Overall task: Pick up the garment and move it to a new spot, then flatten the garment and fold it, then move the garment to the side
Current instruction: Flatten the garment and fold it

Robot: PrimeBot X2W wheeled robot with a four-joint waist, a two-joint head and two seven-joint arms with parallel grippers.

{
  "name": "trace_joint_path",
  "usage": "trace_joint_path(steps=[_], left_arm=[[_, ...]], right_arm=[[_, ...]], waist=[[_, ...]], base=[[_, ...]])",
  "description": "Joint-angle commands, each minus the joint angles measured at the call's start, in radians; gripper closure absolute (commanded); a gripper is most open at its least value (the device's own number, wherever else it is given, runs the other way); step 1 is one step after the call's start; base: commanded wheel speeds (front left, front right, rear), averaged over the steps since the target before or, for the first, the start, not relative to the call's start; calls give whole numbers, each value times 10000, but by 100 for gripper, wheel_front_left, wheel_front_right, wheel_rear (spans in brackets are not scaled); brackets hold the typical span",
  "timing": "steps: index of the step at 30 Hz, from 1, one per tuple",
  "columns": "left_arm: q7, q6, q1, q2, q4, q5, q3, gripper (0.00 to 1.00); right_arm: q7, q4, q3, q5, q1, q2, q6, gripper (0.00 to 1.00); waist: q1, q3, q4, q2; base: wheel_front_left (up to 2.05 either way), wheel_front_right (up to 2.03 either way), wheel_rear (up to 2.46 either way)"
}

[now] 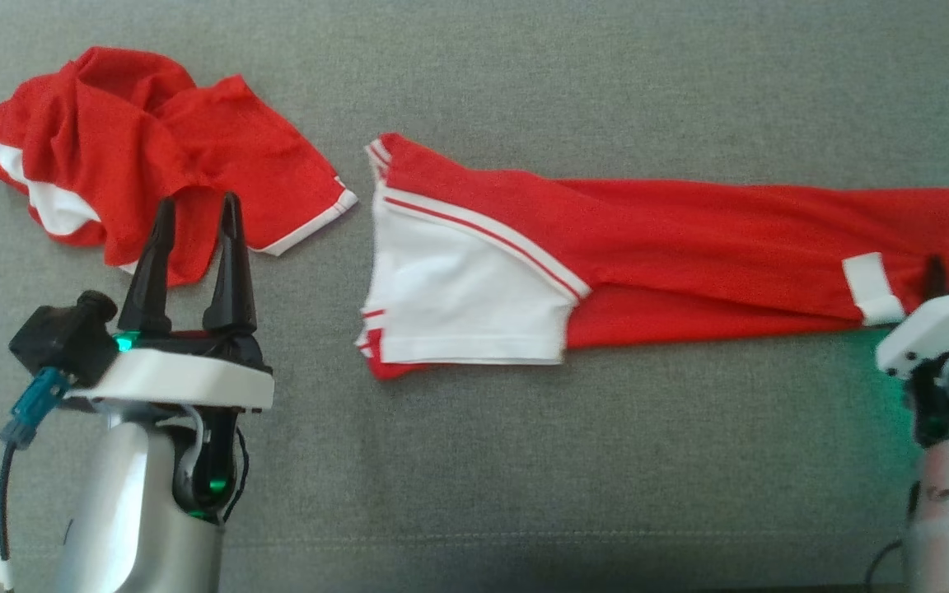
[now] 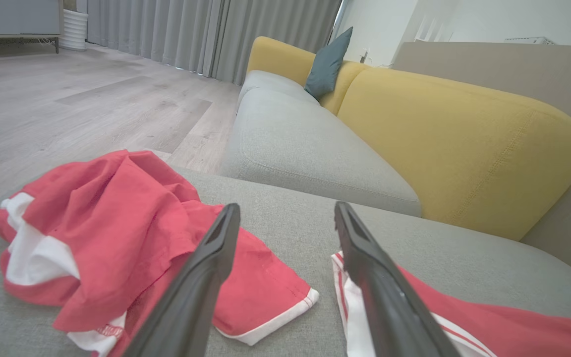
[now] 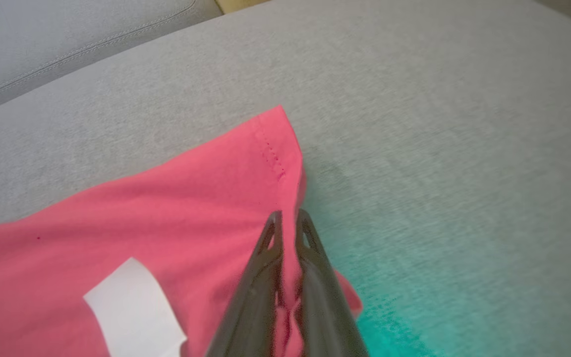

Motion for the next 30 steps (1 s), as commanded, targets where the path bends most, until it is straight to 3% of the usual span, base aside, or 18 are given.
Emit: trace_joint_path(steps=[1,9,13,21,30], left_arm=[[-51,-39,-360,92,-290,37,326,0],[-51,-4,-219,86,-271,-203,303,0],[-51,87,-90,85,-236,-328,238,0],[-51,289,279,84,-215,-560,33,0],[-51,380,484,84,-272,-496,43,0]], right_arm=[[-68,-458,5,-230,-155,-132,65,100],[-737,-1705,-1879,-3098,-313,-238,65,100],[-797,-1772,-1670,-3309,-503,-115,65,100],[-325,-1378,736,-565,-585,-94,65,100],[180,-2329,4089,3145,78,-92,65,100]], waist=[[0,-56,2,0],[0,-467,63,0],[0,-760,59,0],[0,-1455,61,0],[0,-1835,156,0]], base=[[0,0,0],[0,0,0],[0,0,0],[0,0,0],[0,0,0]])
